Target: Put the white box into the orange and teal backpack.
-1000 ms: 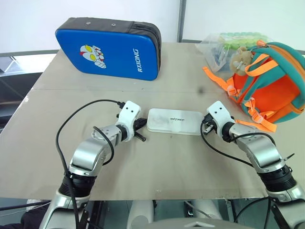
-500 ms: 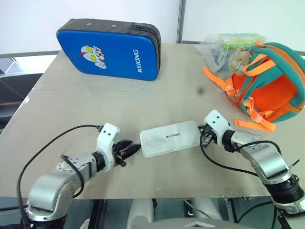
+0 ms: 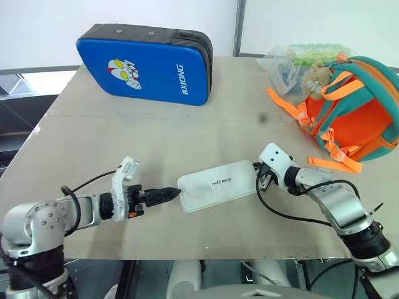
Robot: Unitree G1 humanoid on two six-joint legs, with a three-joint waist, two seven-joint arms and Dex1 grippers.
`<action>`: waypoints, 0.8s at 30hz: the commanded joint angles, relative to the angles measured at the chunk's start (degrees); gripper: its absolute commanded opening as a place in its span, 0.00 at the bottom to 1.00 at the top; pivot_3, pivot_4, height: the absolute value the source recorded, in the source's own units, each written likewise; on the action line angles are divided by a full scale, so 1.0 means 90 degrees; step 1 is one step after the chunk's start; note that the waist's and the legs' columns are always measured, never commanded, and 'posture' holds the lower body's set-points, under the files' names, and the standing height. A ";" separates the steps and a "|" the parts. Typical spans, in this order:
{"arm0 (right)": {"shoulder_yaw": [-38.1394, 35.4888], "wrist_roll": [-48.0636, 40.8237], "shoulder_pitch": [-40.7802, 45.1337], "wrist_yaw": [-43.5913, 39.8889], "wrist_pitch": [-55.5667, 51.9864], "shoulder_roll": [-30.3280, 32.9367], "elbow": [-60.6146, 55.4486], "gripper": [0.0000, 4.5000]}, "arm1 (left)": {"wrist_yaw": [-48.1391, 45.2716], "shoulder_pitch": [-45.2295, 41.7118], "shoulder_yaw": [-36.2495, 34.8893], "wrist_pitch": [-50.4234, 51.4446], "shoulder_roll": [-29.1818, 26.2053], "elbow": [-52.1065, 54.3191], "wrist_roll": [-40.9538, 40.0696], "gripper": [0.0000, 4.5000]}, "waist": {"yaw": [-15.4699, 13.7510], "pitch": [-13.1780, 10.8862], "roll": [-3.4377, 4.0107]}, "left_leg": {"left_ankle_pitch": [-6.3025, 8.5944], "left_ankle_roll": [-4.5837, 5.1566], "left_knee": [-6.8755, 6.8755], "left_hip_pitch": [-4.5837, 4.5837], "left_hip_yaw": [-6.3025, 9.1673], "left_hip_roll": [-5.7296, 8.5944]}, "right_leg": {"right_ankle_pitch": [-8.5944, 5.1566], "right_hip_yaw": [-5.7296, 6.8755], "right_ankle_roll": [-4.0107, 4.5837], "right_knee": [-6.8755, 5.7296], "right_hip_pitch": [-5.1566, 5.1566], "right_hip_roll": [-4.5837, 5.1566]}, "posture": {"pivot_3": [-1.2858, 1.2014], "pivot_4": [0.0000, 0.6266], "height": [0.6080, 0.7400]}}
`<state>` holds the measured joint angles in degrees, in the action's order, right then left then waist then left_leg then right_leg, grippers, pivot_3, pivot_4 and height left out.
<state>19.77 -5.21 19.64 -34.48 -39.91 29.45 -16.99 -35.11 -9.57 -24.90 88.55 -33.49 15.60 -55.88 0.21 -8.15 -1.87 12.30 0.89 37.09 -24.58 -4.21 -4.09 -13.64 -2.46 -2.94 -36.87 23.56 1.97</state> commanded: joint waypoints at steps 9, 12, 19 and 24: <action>-0.0580 -0.0423 -0.0059 -0.0072 -0.0128 -0.0503 -0.0413 0.00 | 0.0889 -0.0182 0.0021 0.0439 0.1082 -0.0118 -0.0522 0.63 | -0.0096 0.0031 0.0021 | 0.0000 0.0000 0.0006 0.0032 0.0006 0.0003 | -0.0002 0.0002 0.0004 -0.0001 -0.0030 0.0002 | 0.52 0.24 1.00; -0.0879 -0.0475 -0.0261 -0.0083 -0.0138 -0.0468 -0.0635 0.00 | 0.0932 -0.0230 -0.0197 0.0439 0.1112 -0.0178 -0.0667 0.32 | -0.0113 0.0030 0.0015 | 0.0001 0.0000 0.0006 -0.0004 0.0013 0.0003 | -0.0002 0.0007 0.0004 0.0001 -0.0010 0.0002 | 0.52 0.24 1.00; -0.0899 -0.0429 -0.0501 -0.0041 -0.0256 -0.0530 -0.0778 0.00 | 0.1140 -0.0420 -0.0464 0.0439 0.1245 -0.0222 -0.1151 0.23 | -0.0057 0.0029 0.0012 | 0.0000 0.0000 0.0003 -0.0010 0.0017 -0.0002 | -0.0001 0.0010 0.0004 0.0000 0.0002 -0.0007 | 0.52 0.24 1.00; -0.0860 -0.0345 -0.0495 0.0005 -0.0257 -0.0549 -0.0661 0.00 | 0.1147 -0.0177 -0.0328 0.0205 0.1040 -0.0093 -0.0909 0.46 | 0.0025 0.0029 0.0010 | 0.0000 0.0000 0.0002 -0.0010 0.0016 -0.0002 | -0.0002 0.0009 0.0004 0.0000 0.0002 -0.0006 | 0.52 0.24 1.00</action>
<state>10.12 -6.90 14.64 -33.34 -43.03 25.15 -19.85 -24.29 -11.27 -28.84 91.54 -24.72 13.00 -63.07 0.44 -7.89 -1.78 12.30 0.89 37.09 -24.67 -4.07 -4.11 -13.66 -2.38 -2.91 -36.86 23.58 1.91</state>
